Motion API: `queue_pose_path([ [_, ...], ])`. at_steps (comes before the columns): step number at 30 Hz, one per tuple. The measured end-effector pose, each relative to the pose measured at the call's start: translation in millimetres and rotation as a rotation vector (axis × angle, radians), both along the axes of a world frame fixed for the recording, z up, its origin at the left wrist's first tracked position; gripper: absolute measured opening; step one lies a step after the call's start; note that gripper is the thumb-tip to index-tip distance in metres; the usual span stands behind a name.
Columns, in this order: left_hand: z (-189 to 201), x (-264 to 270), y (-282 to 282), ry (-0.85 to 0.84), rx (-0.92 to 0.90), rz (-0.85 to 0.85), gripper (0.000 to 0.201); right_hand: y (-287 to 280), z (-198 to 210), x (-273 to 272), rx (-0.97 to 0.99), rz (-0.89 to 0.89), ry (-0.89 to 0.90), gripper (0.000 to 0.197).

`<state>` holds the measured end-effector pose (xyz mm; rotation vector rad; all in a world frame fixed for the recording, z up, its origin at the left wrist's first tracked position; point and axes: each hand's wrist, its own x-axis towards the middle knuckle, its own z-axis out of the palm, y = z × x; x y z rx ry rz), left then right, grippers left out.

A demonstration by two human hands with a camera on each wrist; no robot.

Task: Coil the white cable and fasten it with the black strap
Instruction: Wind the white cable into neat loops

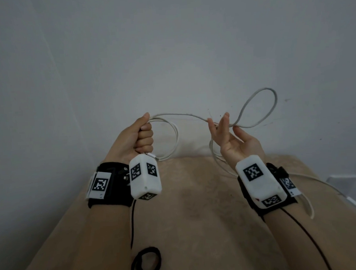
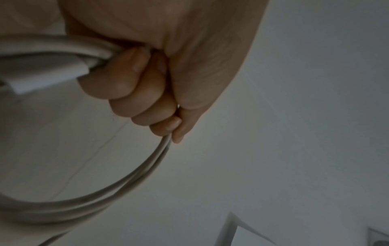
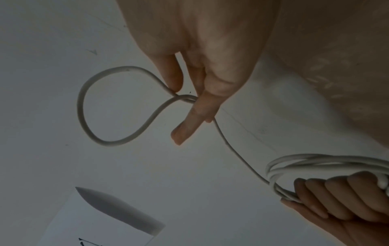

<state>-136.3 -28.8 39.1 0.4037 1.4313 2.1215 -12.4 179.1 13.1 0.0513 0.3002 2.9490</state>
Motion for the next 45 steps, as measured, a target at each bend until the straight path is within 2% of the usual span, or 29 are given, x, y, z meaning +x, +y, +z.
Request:
queue_pose_path([
  [3,-0.7,-0.5,-0.5,-0.002,0.0,0.0,0.046,-3.8,4.6,3.2,0.047,0.003,-0.049,0.041],
  [8,-0.5,-0.2,-1.8,-0.001,-0.002,0.004,0.046,-4.9,8.1,1.7,0.159,-0.039,-0.07,0.076],
  [12,0.2,0.5,-2.6,-0.01,0.006,0.008,0.048,-3.8,2.6,-2.2,0.307,-0.016,-0.071,0.074],
  [15,2.7,1.2,-2.7,-0.015,0.026,-0.001,0.047,-1.1,-4.1,-9.4,0.485,0.013,-0.123,0.058],
  [18,7.0,4.9,-3.3,0.014,-0.002,-0.003,0.046,-3.9,-7.4,-12.1,0.847,-0.016,-0.261,0.033],
  [20,10.3,10.0,-2.6,0.073,-0.06,0.031,0.045,-5.2,-10.1,-11.5,1.184,-0.201,-0.462,0.015],
  [22,14.3,13.4,-3.3,0.152,-0.117,0.086,0.044,-7.0,-12.3,-10.3,1.639,-0.492,-0.696,0.021],
  [24,18.0,12.9,-7.0,0.209,-0.145,0.15,0.043,-9.3,-10.8,-6.6,2.073,-0.734,-0.837,0.031],
  [25,19.2,11.3,-10.5,0.219,-0.144,0.184,0.043,-10.8,-8.7,-4.2,2.201,-0.803,-0.857,0.038],
  [28,21.4,6.3,-25.5,0.171,-0.06,0.268,0.042,-13.7,0.6,4.3,2.378,-0.852,-0.816,0.056],
  [31,24.0,2.6,-46.1,0.095,0.05,0.365,0.044,-5.9,3.7,8.3,2.624,-0.809,-0.84,0.053],
  [33,26.0,0.6,-58.8,0.058,0.112,0.424,0.044,5.3,0.2,8.2,2.607,-0.784,-0.928,0.042],
  [35,26.9,0.0,-64.3,0.045,0.149,0.469,0.044,14.6,-4.3,8.0,2.49,-0.771,-0.986,0.032],
  [37,27.5,0.9,-61.0,0.054,0.135,0.446,0.044,19.8,-6.6,5.6,2.339,-0.704,-0.888,0.027],
  [39,27.3,2.8,-50.8,0.074,0.07,0.353,0.044,19.0,-3.8,3.9,2.243,-0.527,-0.712,0.03],
  [41,27.0,6.1,-38.2,0.105,0.001,0.254,0.044,12.9,-0.7,3.3,2.296,-0.345,-0.576,0.038],
  [42,26.4,8.5,-31.3,0.128,-0.036,0.209,0.043,9.9,-0.4,2.7,2.377,-0.319,-0.545,0.043],
  [44,25.4,14.6,-17.3,0.181,-0.118,0.123,0.043,1.1,1.0,1.5,2.502,-0.417,-0.506,0.05],
  [45,25.2,17.9,-11.3,0.203,-0.15,0.084,0.043,-4.4,2.0,1.3,2.493,-0.482,-0.456,0.051],
])
